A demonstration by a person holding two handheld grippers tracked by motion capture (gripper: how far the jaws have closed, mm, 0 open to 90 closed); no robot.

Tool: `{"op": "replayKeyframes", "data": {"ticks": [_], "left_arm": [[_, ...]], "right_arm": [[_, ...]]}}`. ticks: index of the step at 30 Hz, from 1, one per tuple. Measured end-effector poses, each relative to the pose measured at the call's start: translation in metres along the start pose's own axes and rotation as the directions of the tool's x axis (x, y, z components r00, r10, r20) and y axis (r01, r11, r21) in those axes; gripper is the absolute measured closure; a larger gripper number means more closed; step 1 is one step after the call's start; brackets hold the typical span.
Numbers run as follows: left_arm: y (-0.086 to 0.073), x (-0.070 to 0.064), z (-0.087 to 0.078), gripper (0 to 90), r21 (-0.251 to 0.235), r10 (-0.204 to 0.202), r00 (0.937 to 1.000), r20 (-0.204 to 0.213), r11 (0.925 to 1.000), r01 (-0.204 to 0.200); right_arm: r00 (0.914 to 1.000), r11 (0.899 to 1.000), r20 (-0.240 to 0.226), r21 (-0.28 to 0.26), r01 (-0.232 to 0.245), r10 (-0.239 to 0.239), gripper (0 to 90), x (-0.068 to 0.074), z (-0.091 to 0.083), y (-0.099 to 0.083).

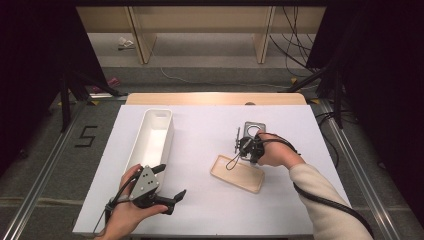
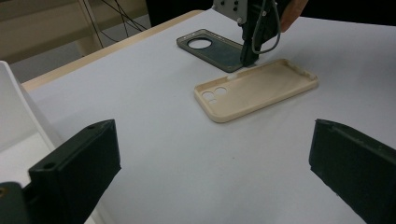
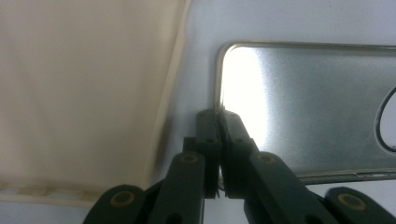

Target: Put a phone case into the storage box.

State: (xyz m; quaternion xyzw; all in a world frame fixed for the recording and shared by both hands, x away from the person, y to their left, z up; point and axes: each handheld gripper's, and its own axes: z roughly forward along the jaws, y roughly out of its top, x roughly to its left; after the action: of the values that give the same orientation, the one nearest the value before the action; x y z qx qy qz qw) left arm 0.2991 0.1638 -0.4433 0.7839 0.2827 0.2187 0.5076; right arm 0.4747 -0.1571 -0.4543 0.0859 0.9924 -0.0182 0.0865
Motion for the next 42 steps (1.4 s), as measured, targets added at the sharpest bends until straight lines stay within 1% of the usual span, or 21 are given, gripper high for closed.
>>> {"op": "replayKeyframes", "data": {"ticks": [8,10,16,17,20,22,24,25,26,28,29,31,33,34,35,37,38,39,40,41,42], "left_arm": [[0.0,0.0,0.0,1.5,0.001,0.0,1.0,0.0,1.0,0.0],[0.0,0.0,0.0,1.5,0.001,-0.002,1.0,-0.001,1.0,0.002],[0.0,0.0,0.0,1.6,0.003,-0.003,1.0,0.0,1.0,0.003],[0.0,0.0,0.0,1.6,0.003,-0.004,1.0,-0.001,1.0,0.004],[-0.001,0.0,0.0,1.6,0.004,-0.006,1.0,0.0,1.0,0.006],[-0.001,0.0,0.0,1.6,0.005,-0.006,1.0,-0.001,1.0,0.006],[-0.001,0.001,0.001,1.6,0.009,-0.003,1.0,-0.005,1.0,0.003],[-0.001,0.001,0.001,1.6,0.01,-0.005,1.0,-0.006,0.9999,0.006],[-0.001,0.001,0.001,1.8,0.01,-0.008,0.9999,-0.009,0.9999,0.008],[-0.001,0.001,0.001,1.9,0.009,-0.012,0.9999,-0.011,0.9999,0.012],[-0.001,0.002,0.001,1.9,0.009,-0.014,0.9998,-0.012,0.9999,0.014],[-0.002,0.002,0.001,1.9,0.01,-0.017,0.9998,-0.013,0.9998,0.017],[-0.002,0.002,0.001,1.9,0.01,-0.018,0.9998,-0.014,0.9998,0.018],[-0.002,0.002,0.001,2.0,0.01,-0.018,0.9997,-0.015,0.9998,0.018],[-0.002,0.002,0.001,2.0,0.01,-0.018,0.9997,-0.015,0.9998,0.018],[-0.002,0.003,0.0,1.9,0.009,-0.016,0.9997,-0.018,0.9998,0.017],[-0.002,0.003,0.0,2.0,0.009,-0.017,0.9997,-0.019,0.9998,0.018],[-0.002,0.003,0.0,2.0,0.009,-0.019,0.9996,-0.019,0.9998,0.019],[-0.002,0.004,0.0,2.0,0.01,-0.022,0.9996,-0.02,0.9997,0.023],[-0.002,0.004,0.0,2.0,0.01,-0.025,0.9995,-0.02,0.9996,0.025],[-0.002,0.004,0.0,2.0,0.009,-0.026,0.9995,-0.02,0.9996,0.026]], "right_arm": [[1.0,1.0,0.0,-0.006,-0.009,0.009,88.8,0.001,-0.001,-0.002],[0.9998,0.999,0.006,-0.029,-0.018,0.018,88.9,0.002,-0.002,-0.004],[0.9992,0.997,0.018,-0.064,-0.034,0.035,89.1,0.001,-0.011,-0.011],[0.9985,0.995,0.022,-0.086,-0.048,0.05,89.1,0.002,-0.015,-0.014],[0.9977,0.989,0.031,-0.135,-0.055,0.059,89.2,0.002,-0.021,-0.02],[0.9966,0.981,0.027,-0.182,-0.071,0.078,89.2,0.004,-0.024,-0.026],[0.9956,0.974,0.027,-0.211,-0.082,0.09,89.2,0.006,-0.027,-0.03],[0.994,0.966,0.033,-0.243,-0.093,0.104,89.2,0.008,-0.027,-0.033],[0.9929,0.959,0.025,-0.261,-0.106,0.117,89.2,0.009,-0.028,-0.035],[0.9921,0.946,0.029,-0.307,-0.107,0.122,89.2,0.012,-0.028,-0.039],[0.9907,0.938,0.024,-0.325,-0.119,0.134,89.2,0.013,-0.027,-0.04],[0.988,0.916,0.014,-0.376,-0.138,0.154,89.2,0.017,-0.027,-0.044],[0.9868,0.899,0.007,-0.412,-0.145,0.162,89.2,0.02,-0.026,-0.046],[0.9859,0.892,0.008,-0.426,-0.147,0.167,89.2,0.022,-0.027,-0.046],[0.9859,0.892,0.008,-0.426,-0.147,0.167,89.2,0.022,-0.027,-0.046],[0.9859,0.879,0.013,-0.454,-0.143,0.167,89.2,0.023,-0.029,-0.047],[0.9855,0.861,0.011,-0.487,-0.143,0.169,89.2,0.025,-0.032,-0.047],[0.9855,0.861,0.011,-0.487,-0.143,0.169,89.2,0.025,-0.032,-0.047],[0.9851,0.85,0.011,-0.507,-0.143,0.172,89.2,0.027,-0.036,-0.048],[0.9848,0.846,0.001,-0.512,-0.149,0.174,89.2,0.029,-0.037,-0.048],[0.9857,0.842,0.003,-0.521,-0.142,0.169,89.2,0.03,-0.038,-0.048]]}}
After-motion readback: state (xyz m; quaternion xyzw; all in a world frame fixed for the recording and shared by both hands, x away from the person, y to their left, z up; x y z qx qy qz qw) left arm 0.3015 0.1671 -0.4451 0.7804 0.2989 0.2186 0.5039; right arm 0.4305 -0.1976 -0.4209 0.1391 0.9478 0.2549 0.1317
